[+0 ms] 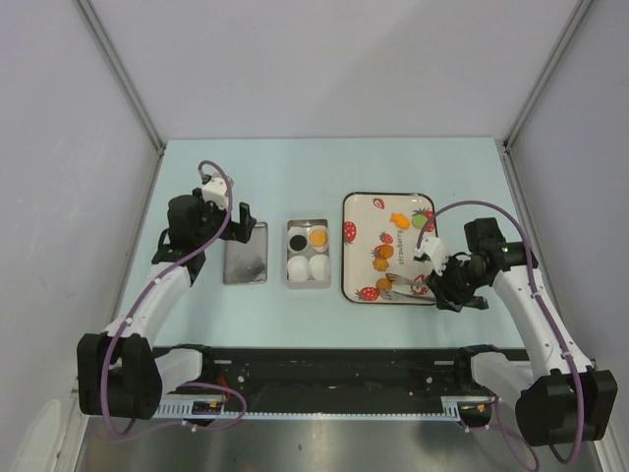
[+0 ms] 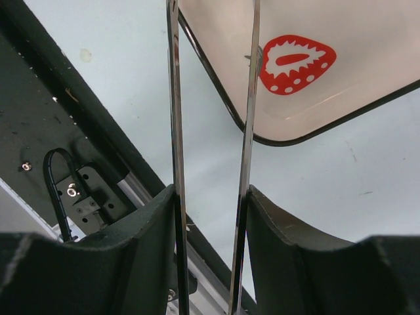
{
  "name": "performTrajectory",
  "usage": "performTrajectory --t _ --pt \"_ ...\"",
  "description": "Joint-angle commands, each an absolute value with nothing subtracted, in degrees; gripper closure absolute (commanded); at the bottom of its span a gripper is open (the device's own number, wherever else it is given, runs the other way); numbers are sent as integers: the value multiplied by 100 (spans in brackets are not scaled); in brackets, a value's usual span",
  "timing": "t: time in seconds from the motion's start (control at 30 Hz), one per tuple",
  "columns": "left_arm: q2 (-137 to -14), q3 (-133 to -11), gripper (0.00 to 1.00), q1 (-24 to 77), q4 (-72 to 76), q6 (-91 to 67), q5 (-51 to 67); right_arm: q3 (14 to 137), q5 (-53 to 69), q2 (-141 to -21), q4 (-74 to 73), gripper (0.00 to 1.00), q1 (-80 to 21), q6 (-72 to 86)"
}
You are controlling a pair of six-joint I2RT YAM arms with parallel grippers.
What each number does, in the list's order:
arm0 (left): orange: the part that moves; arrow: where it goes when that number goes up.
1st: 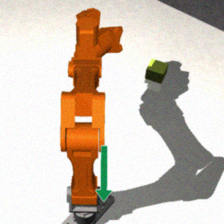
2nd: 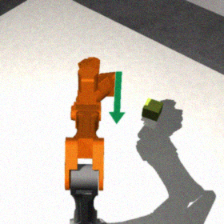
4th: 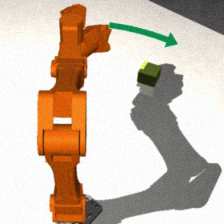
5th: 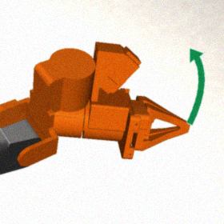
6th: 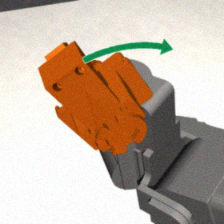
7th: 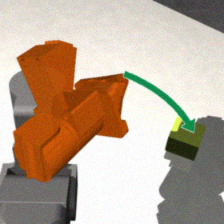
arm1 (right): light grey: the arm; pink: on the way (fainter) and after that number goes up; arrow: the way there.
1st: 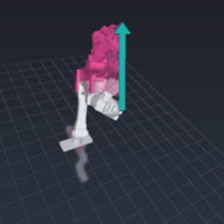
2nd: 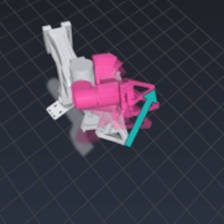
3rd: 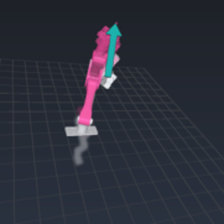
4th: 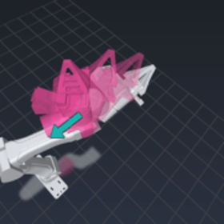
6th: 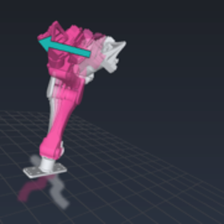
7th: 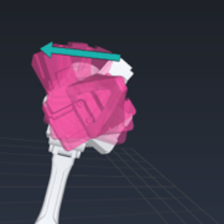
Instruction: Pack the cookies
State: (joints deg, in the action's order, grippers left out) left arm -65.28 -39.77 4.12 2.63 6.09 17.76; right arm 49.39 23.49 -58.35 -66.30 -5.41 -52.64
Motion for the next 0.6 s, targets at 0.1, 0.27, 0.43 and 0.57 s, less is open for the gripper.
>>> performTrajectory --t 0.1,0.27,0.43,0.57 --pt "-6557 -4175 0 440 404 729 1810 4896 2241 -5915 -6240 51 -501 -5317" --pt "-6548 -4175 0 448 396 738 1810 4869 2233 -5959 -6135 51 -492 -5317" --pt "-6521 -4166 0 448 387 747 1811 4843 2118 -5845 -5995 50 -501 -5300" --pt "-6548 -4166 0 439 387 738 1810 4790 1978 -5661 -5845 49 -492 -5273"
